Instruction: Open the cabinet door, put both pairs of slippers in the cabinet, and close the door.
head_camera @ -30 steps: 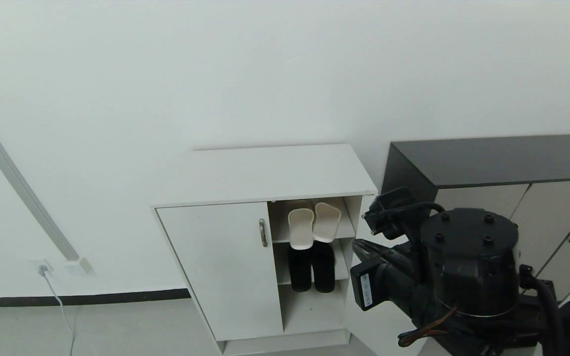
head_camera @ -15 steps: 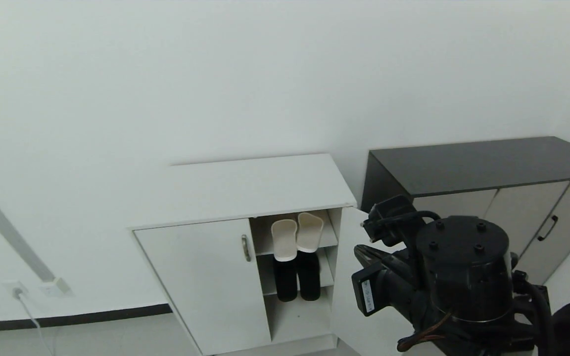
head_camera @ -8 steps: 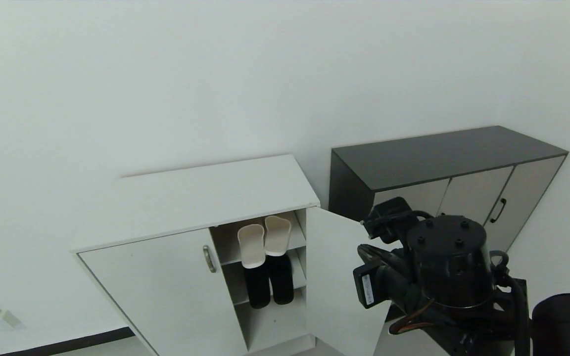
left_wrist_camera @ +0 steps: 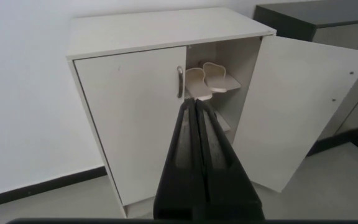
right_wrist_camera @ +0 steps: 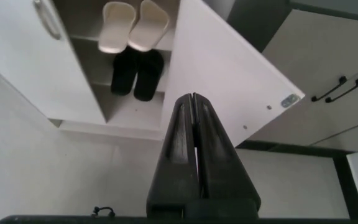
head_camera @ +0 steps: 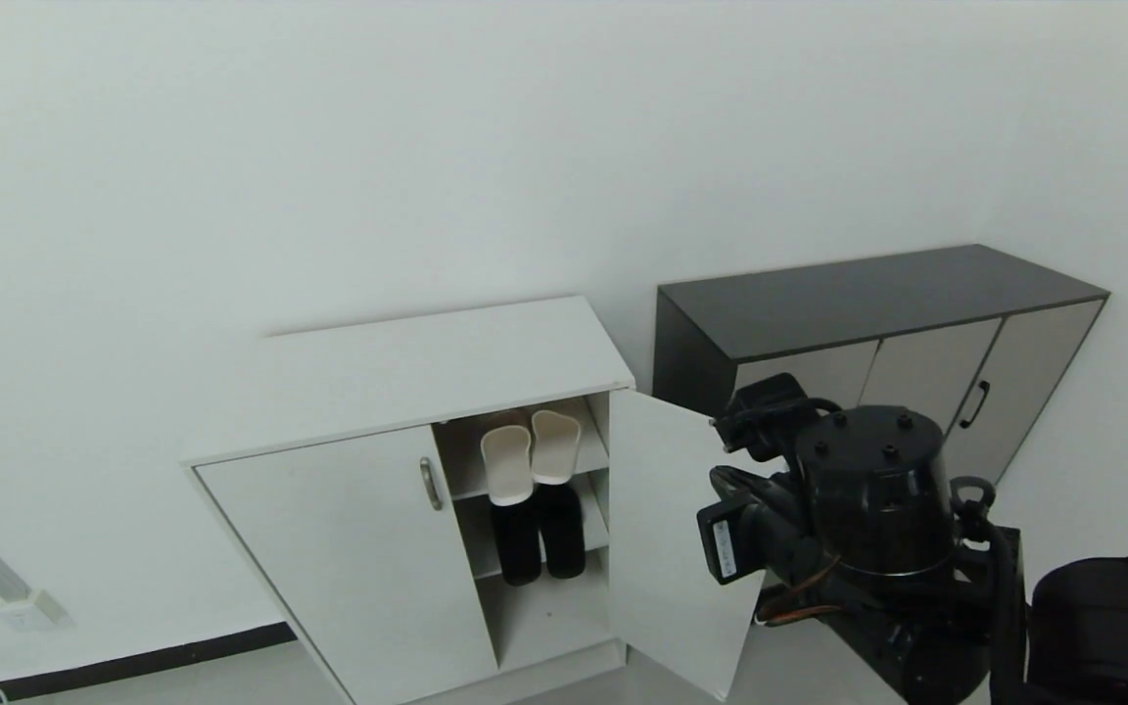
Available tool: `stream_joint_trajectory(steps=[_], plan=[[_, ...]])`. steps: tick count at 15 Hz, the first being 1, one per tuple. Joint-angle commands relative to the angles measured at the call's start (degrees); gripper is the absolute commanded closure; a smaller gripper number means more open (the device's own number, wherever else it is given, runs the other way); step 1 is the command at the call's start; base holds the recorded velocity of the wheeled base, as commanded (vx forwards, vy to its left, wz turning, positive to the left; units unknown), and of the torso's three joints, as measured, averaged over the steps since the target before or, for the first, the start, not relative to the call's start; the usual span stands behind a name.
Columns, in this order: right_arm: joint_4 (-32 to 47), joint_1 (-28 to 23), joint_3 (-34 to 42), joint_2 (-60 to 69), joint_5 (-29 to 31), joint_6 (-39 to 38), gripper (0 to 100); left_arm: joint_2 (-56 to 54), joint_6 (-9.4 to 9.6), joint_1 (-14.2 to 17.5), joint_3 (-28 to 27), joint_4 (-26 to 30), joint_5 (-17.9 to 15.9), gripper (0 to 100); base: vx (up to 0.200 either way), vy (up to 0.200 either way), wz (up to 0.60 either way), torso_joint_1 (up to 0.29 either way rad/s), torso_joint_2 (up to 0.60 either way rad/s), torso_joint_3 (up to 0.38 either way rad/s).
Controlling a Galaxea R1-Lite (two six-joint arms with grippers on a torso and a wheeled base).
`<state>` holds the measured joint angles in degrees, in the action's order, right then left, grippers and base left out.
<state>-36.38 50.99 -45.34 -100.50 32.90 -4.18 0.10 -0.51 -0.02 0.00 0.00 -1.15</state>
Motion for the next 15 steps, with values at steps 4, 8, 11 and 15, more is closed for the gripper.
stream_joint_trajectory(steps=[4, 8, 11, 15], plan=[[6.41, -12.85, -14.6, -7.17, -3.9, -0.21, 100, -0.01, -0.02, 0.02, 0.0, 0.0, 0.0, 100, 0.0, 0.0, 0.0, 0.0, 0.0, 0.0], [12.91, -20.32, -25.59, -14.64, -10.4, -3.03, 100, -0.01, -0.02, -0.06, 0.0, 0.0, 0.0, 100, 0.0, 0.0, 0.0, 0.0, 0.0, 0.0], [13.61, -23.57, -29.46, -19.56, -12.34, -3.64, 100, -0.01, -0.02, 0.02, 0.0, 0.0, 0.0, 100, 0.0, 0.0, 0.0, 0.0, 0.0, 0.0], [13.35, -26.65, -32.53, -24.83, -13.83, -3.9, 100, -0.01, -0.02, 0.02, 0.0, 0.0, 0.0, 100, 0.0, 0.0, 0.0, 0.0, 0.0, 0.0]])
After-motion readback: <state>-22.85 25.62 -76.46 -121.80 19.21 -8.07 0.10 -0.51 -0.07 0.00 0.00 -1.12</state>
